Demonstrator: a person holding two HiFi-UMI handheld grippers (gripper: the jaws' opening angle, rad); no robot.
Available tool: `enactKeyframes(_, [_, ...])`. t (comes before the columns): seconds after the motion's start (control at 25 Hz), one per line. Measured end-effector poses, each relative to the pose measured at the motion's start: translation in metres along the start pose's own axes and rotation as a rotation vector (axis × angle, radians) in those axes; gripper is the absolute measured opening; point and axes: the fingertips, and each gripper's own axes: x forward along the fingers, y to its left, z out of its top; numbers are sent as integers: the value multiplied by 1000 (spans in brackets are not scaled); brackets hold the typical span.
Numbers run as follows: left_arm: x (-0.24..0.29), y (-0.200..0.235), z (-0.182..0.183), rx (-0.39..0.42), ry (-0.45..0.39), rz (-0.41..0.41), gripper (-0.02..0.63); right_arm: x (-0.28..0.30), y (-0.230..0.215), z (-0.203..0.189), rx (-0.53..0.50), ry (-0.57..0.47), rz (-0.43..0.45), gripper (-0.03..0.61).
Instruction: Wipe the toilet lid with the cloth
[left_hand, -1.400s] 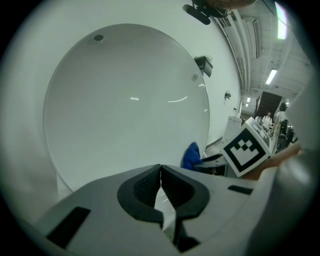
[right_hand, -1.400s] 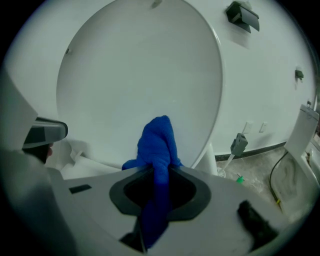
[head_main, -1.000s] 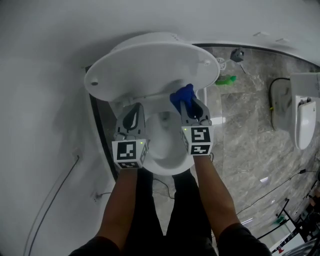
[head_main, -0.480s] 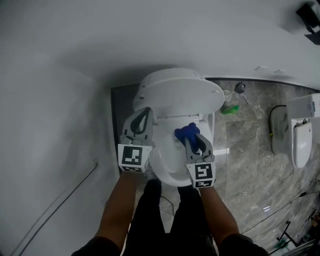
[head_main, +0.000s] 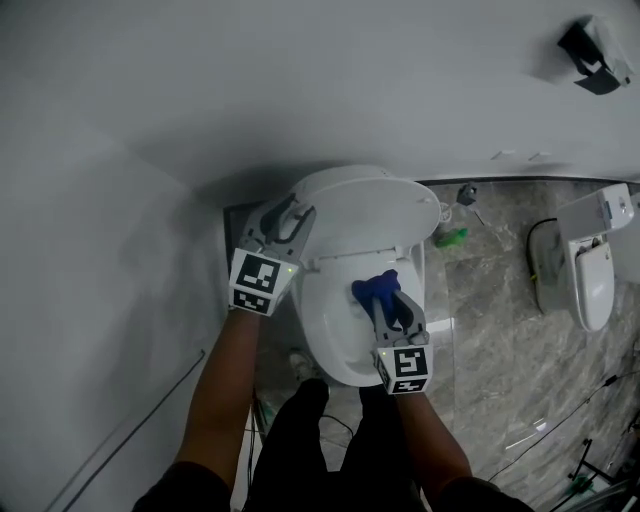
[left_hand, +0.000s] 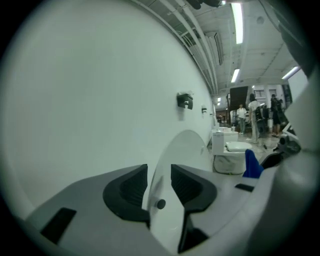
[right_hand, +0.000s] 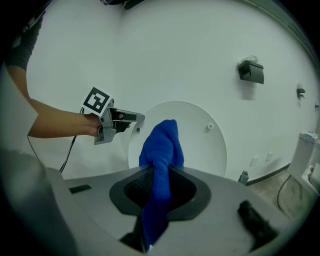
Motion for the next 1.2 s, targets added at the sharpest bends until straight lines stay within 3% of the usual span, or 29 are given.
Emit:
enactKeyframes(0.16, [11, -2, -4, -22, -14, -110, 132, -9, -7, -27, 42, 22, -80, 67])
enactKeyframes(0.36, [5, -5, 1, -6, -48, -135, 76, -47, -48, -52, 128, 40, -248, 67])
enactKeyframes(0.52, [-12, -18, 3, -21, -76, -114, 75, -84, -58, -54, 127, 8, -297, 67])
enactKeyframes(0.8, [-56, -67, -7, 14, -113, -123, 75, -121, -71, -84, 144, -17, -314, 67])
enactKeyframes(1.2, [-111, -142, -35, -15, -61, -120, 94, -186, -76, -111, 134, -14, -260, 67])
